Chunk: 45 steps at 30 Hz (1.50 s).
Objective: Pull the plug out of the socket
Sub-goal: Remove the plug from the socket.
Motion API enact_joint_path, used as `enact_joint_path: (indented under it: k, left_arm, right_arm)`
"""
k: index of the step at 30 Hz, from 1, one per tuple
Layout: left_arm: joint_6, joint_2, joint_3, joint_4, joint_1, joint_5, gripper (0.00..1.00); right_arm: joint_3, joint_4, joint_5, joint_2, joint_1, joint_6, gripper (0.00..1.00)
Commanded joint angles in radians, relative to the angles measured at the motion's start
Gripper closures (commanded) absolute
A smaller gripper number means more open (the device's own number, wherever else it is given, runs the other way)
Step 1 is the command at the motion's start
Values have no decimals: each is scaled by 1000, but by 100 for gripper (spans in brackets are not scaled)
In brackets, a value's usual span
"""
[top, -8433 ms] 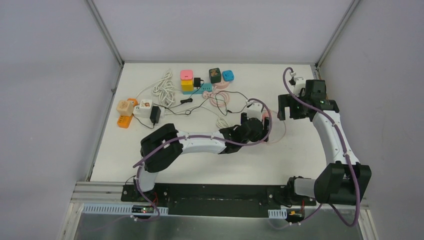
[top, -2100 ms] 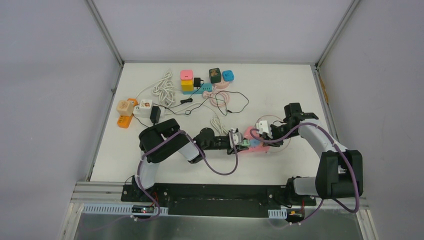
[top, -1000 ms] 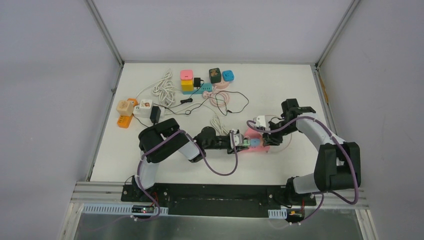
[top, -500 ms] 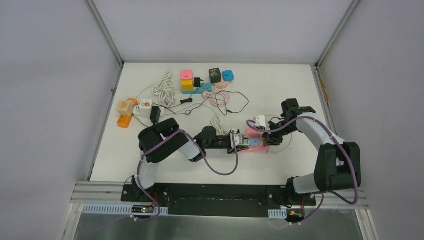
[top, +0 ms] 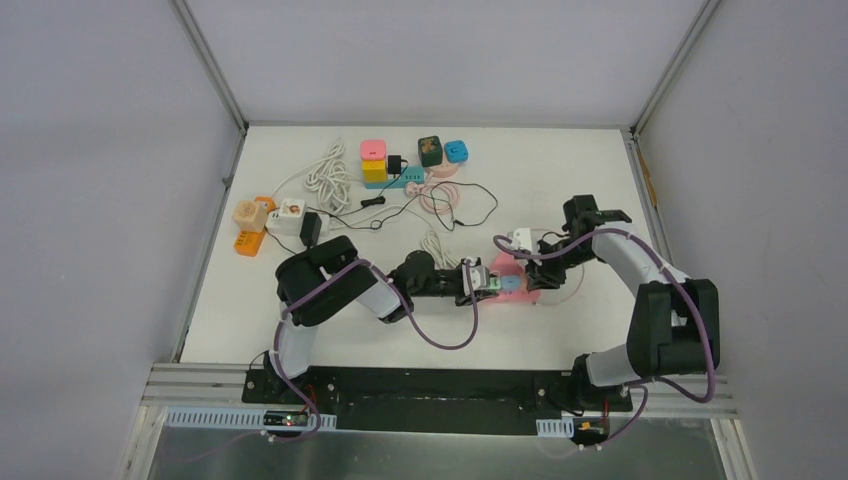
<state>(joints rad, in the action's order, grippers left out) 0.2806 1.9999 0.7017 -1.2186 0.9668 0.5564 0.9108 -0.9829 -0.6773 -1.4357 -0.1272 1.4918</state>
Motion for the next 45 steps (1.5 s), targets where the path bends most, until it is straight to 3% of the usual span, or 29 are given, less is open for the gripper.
enact_joint_path:
  k: [1,5,12,17,19,24,27,31,34,39,42,45]
  left_arm:
    - [19,-4,13,125,0,8,100]
    - [13,-3,18,132,-6,19,100]
    - [12,2,25,142,-7,22,100]
    - [13,1,28,146,-8,24,100]
    - [12,2,27,146,-8,26,100]
    - [12,1,28,148,-9,27,100]
    - [12,2,28,148,-9,27,100]
    - [15,2,28,148,-10,27,100]
    - [13,1,28,146,-8,29,100]
    - [12,3,28,148,-9,32,100]
    - [13,3,26,148,-8,34,100]
    - [14,3,28,149,-10,35,100]
  right_arm:
    - [-66,-14,2,23,-5,36,100]
    - [-117,9,-40,128,-9,54,100]
    - [45,-69,-9,-71,-10,-119,100]
    - [-172,43,23,165,-43,158,100]
    - [-201,91,3,214,-45,105,100]
    - [5,-21,-15,0,-28,-114,100]
    - [32,-99,-4,-72,-28,-67,100]
    - [-127,-4,-8,137,-40,116,100]
    - [-173,86,-16,221,-41,28,100]
    - [14,-53,-20,15,-23,-114,100]
    - [-25,-52,3,22,-31,-49,100]
    - [-175,52,62,173,-70,89,100]
